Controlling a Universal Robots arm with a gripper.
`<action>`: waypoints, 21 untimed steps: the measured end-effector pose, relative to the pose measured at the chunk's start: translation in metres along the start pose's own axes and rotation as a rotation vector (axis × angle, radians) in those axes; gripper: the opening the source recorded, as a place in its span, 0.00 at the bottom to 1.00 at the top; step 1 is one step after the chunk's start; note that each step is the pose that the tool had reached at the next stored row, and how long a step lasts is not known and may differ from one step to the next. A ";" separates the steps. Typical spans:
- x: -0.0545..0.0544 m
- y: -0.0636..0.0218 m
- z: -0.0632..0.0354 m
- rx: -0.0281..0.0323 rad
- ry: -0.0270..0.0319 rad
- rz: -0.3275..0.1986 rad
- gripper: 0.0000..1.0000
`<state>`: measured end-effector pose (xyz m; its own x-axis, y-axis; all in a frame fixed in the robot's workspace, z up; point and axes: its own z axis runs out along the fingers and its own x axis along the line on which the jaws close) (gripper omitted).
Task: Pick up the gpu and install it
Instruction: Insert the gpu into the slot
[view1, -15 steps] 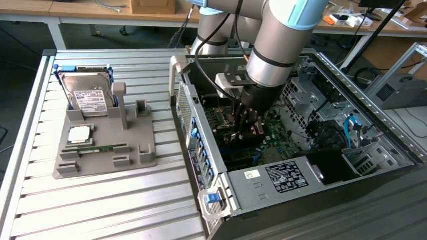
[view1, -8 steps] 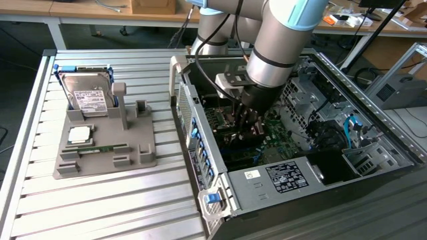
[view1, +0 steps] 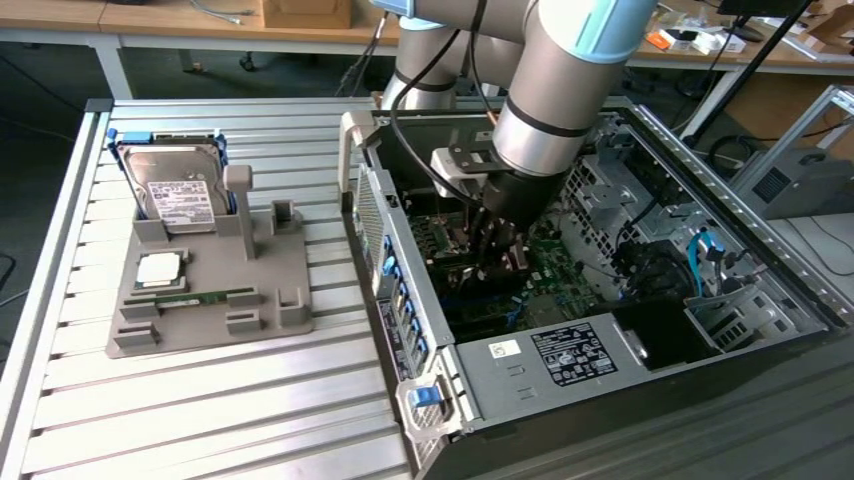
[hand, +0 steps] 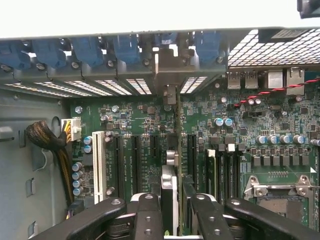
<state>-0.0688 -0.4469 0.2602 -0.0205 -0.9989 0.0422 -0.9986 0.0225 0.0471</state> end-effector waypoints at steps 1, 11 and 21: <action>0.000 0.0000 -0.0002 0.0001 0.0011 0.000 0.27; -0.001 0.0002 -0.0035 0.0002 0.0123 0.000 0.27; -0.001 0.0000 -0.0014 -0.0012 0.0122 0.000 0.27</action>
<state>-0.0687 -0.4460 0.2616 -0.0203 -0.9983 0.0544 -0.9986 0.0230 0.0483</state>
